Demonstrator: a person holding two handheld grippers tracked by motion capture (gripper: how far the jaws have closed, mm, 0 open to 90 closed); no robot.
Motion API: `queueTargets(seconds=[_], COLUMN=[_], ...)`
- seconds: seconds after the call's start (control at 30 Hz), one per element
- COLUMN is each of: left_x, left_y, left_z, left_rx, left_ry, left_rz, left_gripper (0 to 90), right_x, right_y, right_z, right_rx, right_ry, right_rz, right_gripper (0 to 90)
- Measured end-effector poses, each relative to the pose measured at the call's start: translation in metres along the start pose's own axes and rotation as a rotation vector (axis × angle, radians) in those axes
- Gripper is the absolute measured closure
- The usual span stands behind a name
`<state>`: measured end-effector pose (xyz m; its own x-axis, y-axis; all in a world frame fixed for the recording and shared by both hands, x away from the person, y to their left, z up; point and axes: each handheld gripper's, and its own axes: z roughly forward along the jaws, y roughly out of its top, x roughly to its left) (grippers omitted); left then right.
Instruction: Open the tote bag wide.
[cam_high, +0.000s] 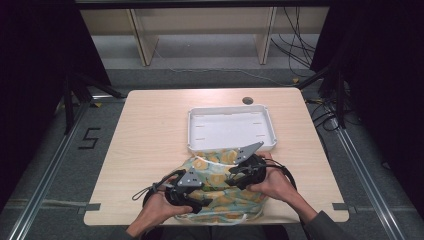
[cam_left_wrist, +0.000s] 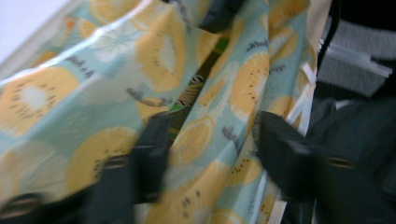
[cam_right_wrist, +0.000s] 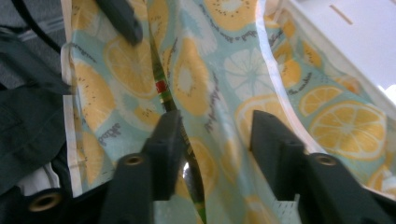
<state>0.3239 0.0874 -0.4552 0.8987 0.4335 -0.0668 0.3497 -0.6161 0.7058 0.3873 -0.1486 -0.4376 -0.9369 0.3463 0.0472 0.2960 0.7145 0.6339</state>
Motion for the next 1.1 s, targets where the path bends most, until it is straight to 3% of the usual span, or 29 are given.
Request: queueTargets(seconds=[0.03, 0.07, 0.1, 0.13, 0.17, 0.2, 0.23, 0.27, 0.3, 0.33, 0.37, 0.47, 0.5, 0.53, 0.67, 0.73, 0.77, 0.87, 0.93, 0.97, 1.0, 1.07, 1.1], left_x=[0.000, -0.001, -0.001, -0.001, -0.002, -0.004, -0.009, -0.009, -0.013, -0.017, -0.019, -0.027, -0.028, -0.032, -0.037, -0.036, -0.038, -0.039, -0.037, -0.036, -0.035, -0.034, -0.034], left_y=[0.000, 0.000, 0.000, 0.000, -0.001, -0.002, -0.006, -0.006, -0.009, -0.011, -0.013, -0.021, -0.022, -0.025, -0.034, -0.035, -0.037, -0.038, -0.034, -0.032, -0.025, -0.020, -0.013], left_z=[0.000, 0.002, 0.000, 0.000, -0.001, -0.001, -0.002, -0.002, -0.002, -0.002, -0.003, -0.003, -0.005, -0.003, -0.003, -0.002, -0.001, 0.001, -0.001, -0.003, -0.009, -0.014, -0.019], left_rx=[0.000, 0.013, 0.071, 0.071, 0.092, 0.093, 0.101, 0.101, 0.099, 0.094, 0.114, 0.117, 0.144, 0.130, 0.180, 0.183, 0.189, 0.195, 0.189, 0.179, 0.135, 0.123, 0.073], left_ry=[0.000, -0.010, -0.010, -0.010, -0.014, -0.014, -0.029, -0.029, -0.032, -0.037, -0.041, -0.052, -0.051, -0.059, -0.066, -0.075, -0.076, -0.081, -0.084, -0.079, -0.072, -0.069, -0.054], left_rz=[0.000, 0.022, 0.095, 0.095, 0.118, 0.127, 0.119, 0.119, 0.110, 0.097, 0.123, 0.133, 0.155, 0.119, 0.149, 0.157, 0.137, 0.136, 0.147, 0.130, 0.109, 0.106, 0.069], left_gripper=[57.8, 69.0, 75.2, 81.8, 81.8, 88.7, 89.0, 89.0, 89.1, 89.1, 89.1, 89.1, 89.1, 89.1, 89.0, 88.9, 88.9, 86.6, 78.8, 75.6, 71.9, 60.7, 60.7], right_x=[0.000, -0.002, -0.002, -0.002, -0.006, -0.013, -0.018, -0.018, -0.030, -0.030, -0.033, -0.052, -0.052, -0.056, -0.076, -0.079, -0.081, -0.087, -0.089, -0.086, -0.082, -0.076, -0.072], right_y=[0.000, 0.002, 0.002, 0.002, 0.003, 0.005, 0.006, 0.006, 0.008, 0.008, 0.009, 0.014, 0.014, 0.016, 0.020, 0.020, 0.020, 0.020, 0.019, 0.020, 0.021, 0.022, 0.023], right_z=[0.000, 0.004, 0.004, 0.004, 0.004, 0.005, 0.005, 0.005, 0.003, 0.003, 0.002, -0.001, -0.001, -0.002, -0.005, -0.004, -0.003, -0.004, -0.006, -0.008, -0.012, -0.015, -0.018], right_rx=[0.000, 0.020, 0.030, 0.030, 0.033, 0.032, 0.027, 0.027, 0.013, 0.013, 0.010, -0.015, -0.015, -0.009, -0.051, -0.058, -0.059, -0.068, -0.086, -0.103, -0.099, -0.108, -0.114], right_ry=[0.000, 0.004, -0.005, -0.005, -0.015, -0.034, -0.066, -0.066, -0.124, -0.124, -0.136, -0.203, -0.203, -0.215, -0.292, -0.298, -0.302, -0.323, -0.327, -0.304, -0.304, -0.301, -0.290], right_rz=[0.000, -0.009, 0.013, 0.013, -0.007, -0.001, 0.004, 0.004, 0.036, 0.036, 0.055, 0.060, 0.060, 0.061, 0.078, 0.088, 0.098, 0.112, 0.117, 0.125, 0.130, 0.148, 0.132], right_gripper=[61.5, 73.6, 79.5, 79.5, 84.4, 90.0, 90.0, 90.0, 90.0, 90.0, 90.0, 90.0, 90.0, 90.0, 90.0, 90.0, 90.0, 90.0, 90.0, 84.3, 81.1, 76.6, 71.1])
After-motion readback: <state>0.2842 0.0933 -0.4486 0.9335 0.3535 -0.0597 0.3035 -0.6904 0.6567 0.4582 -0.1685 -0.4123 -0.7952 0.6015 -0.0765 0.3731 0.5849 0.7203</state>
